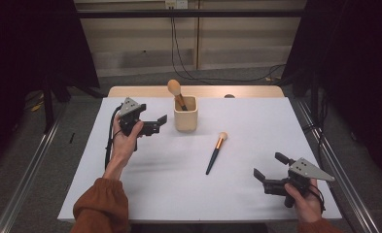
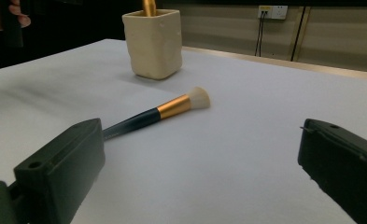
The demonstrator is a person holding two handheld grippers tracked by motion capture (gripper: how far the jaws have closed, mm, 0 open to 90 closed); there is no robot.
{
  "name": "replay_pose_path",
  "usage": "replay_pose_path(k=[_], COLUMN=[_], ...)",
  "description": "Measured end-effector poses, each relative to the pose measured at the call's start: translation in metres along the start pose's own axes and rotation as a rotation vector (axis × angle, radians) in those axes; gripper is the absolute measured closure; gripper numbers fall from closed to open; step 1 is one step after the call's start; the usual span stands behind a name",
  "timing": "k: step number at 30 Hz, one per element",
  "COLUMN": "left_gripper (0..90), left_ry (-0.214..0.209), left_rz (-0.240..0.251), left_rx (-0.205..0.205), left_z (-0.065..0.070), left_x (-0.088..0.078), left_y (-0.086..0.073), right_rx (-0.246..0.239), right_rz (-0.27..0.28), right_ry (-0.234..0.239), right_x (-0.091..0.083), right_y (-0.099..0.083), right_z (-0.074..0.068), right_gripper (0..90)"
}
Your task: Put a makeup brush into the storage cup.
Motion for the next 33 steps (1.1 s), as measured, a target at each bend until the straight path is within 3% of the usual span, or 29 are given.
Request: replay_pose_path(k=[5, 7, 13, 16, 19, 26, 29, 33], left_gripper=[2.3, 1.6, 2.4, 2.6, 2.7, 2.5, 2.4, 2.4], left_ry=[0.004, -0.021, -0.007, 0.002, 0.001, 0.011, 0.009, 0.016], left_rz=[-0.002, 0.005, 0.016, 0.004, 0.020, 0.032, 0.044, 0.033], left_rx=[-0.001, -0.003, -0.017, 0.011, -0.004, 0.029, -0.001, 0.023], left_z=[0.004, 0.006, 0.009, 0.013, 0.014, 0.018, 0.020, 0.024], left_x=[-0.015, -0.022, -0.039, -0.047, -0.056, -0.076, -0.083, -0.090], left_y=[-0.006, -0.009, -0.015, -0.022, -0.027, -0.029, -0.031, -0.038], right_rx=[0.001, -0.004, -0.002, -0.002, 0.001, 0.002, 0.000, 0.003], right_rz=[-0.001, -0.001, -0.002, -0.002, -0.001, -0.001, -0.001, -0.001], right_ry=[-0.001, -0.001, -0.002, -0.003, -0.004, -0.005, -0.005, -0.008], right_x=[0.000, 0.000, 0.000, 0.000, -0.001, 0.000, -0.001, 0.000], right_y=[0.000, 0.000, 0.000, 0.000, 0.000, 0.000, 0.000, 0.000], right_z=[0.000, 0.000, 0.000, 0.000, 0.000, 0.000, 0.000, 0.000], right_gripper=[0.4, 0.5, 0.5, 0.4, 0.5, 0.5, 0.4, 0.5])
Point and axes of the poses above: each handheld gripper's, and its own axes: x roughly forward along the jaws, y roughly out of its top, z roughly to its right, the point moved 2 cm from there along x, roughly forward along the jaws, and after that the axes turned 1 degree about -x, right-handed, at the moved point
